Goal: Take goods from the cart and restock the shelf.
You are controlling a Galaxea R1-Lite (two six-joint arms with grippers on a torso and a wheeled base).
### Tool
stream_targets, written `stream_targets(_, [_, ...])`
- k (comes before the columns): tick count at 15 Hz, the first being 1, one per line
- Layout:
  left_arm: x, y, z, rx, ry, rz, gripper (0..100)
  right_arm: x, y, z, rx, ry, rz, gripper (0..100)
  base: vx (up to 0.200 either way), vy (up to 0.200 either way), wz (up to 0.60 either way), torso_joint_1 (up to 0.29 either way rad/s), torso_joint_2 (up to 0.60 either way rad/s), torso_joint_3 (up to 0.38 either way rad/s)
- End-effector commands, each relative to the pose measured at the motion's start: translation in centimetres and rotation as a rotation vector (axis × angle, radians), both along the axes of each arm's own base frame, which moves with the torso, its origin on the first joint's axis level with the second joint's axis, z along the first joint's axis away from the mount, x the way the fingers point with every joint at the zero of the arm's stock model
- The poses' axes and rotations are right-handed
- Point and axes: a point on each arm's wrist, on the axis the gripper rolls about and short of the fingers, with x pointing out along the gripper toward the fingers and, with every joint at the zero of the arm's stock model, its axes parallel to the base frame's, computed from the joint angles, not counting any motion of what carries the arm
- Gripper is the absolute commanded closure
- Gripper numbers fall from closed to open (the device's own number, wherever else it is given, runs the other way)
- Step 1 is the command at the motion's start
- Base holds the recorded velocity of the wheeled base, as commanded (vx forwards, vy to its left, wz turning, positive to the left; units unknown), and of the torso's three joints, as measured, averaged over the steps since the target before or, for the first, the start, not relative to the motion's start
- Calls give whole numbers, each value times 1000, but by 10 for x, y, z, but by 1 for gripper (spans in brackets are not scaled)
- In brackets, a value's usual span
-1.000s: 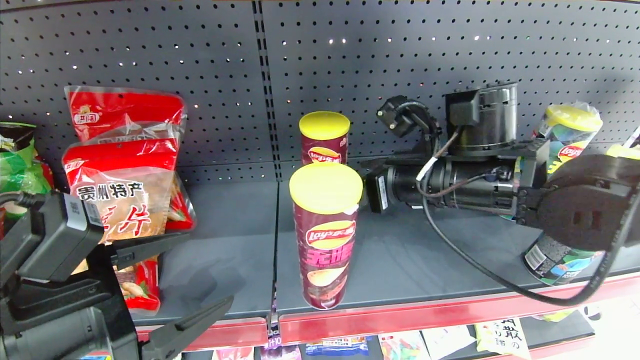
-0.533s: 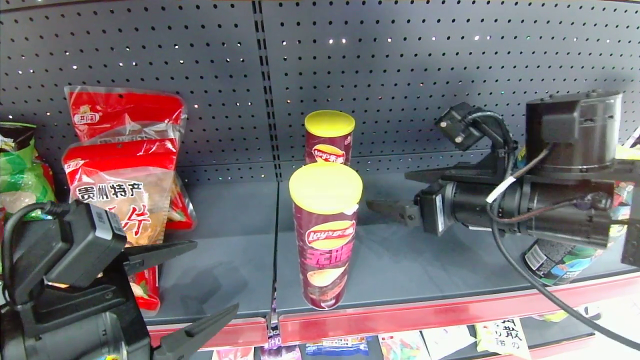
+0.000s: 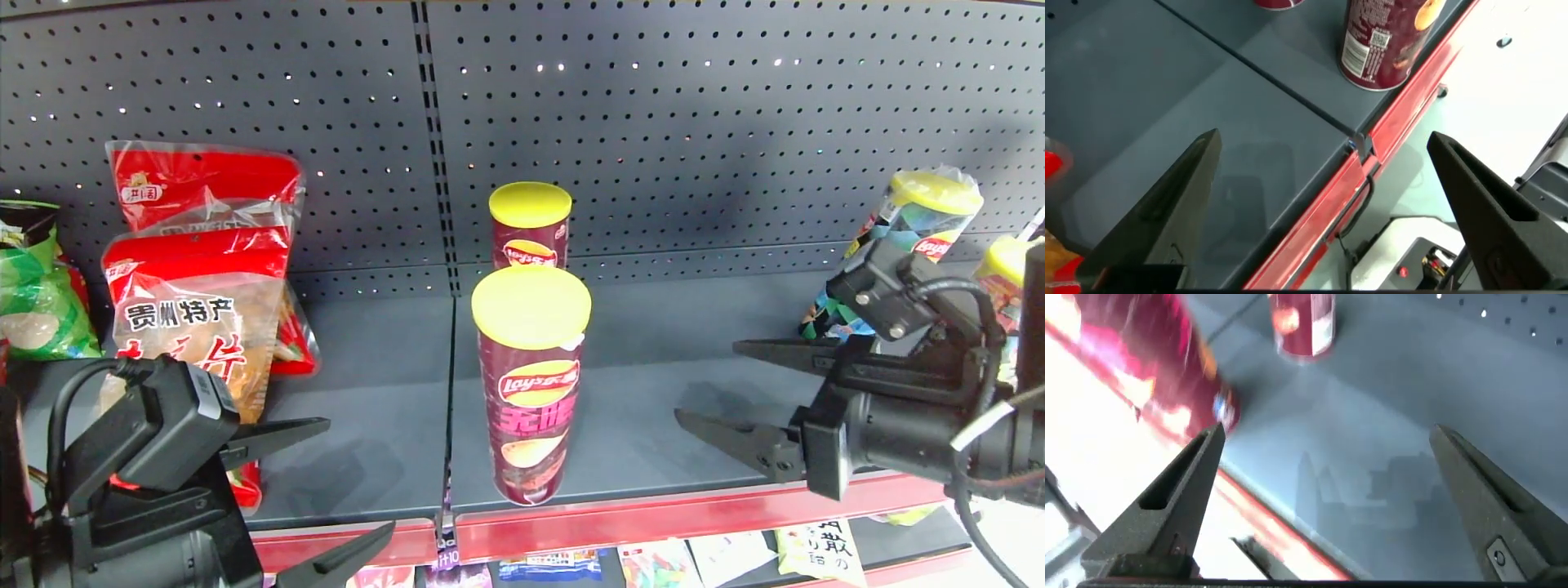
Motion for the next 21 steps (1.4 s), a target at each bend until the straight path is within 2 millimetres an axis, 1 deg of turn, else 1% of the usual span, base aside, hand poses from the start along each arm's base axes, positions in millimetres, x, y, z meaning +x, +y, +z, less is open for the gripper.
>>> stream_targets(1, [1,0,-1,4,6,0,0,-14,-10,2,14,-23,5,0,0,0,0,0,0,0])
stream_targets(4, [1,-1,-2,6,10,0,0,-25,-16,1,24,-35,16,0,0,0,0,0,0,0])
stream_targets(5, [2,-1,-3,9,15,0,0,-36,-19,-1,30,-40,42,0,0,0,0,0,0,0])
stream_targets(8, [6,-4,-5,19,29,0,0,-60,-28,-9,40,-52,102,0,0,0,0,0,0,0])
stream_targets(11, [16,-11,-8,33,47,-1,0,-81,-44,-20,38,-84,115,0,0,0,0,0,0,0])
stream_targets(13, [23,-16,-12,41,60,-2,0,-92,-55,-21,39,-137,113,0,0,0,0,0,0,0])
stream_targets(14, [29,-20,-14,44,63,-6,0,-99,-62,-20,45,-169,88,0,0,0,0,0,0,0])
stream_targets(17, [36,-32,-24,86,88,-38,0,-115,-80,-16,62,-237,-27,0,0,0,0,0,0,0])
stream_targets(19, [42,-36,-30,112,107,-23,0,-130,-97,-18,70,-268,-122,0,0,0,0,0,0,0])
stream_targets(21, [49,-41,-29,113,106,-21,0,-145,-111,-23,73,-279,-211,0,0,0,0,0,0,0])
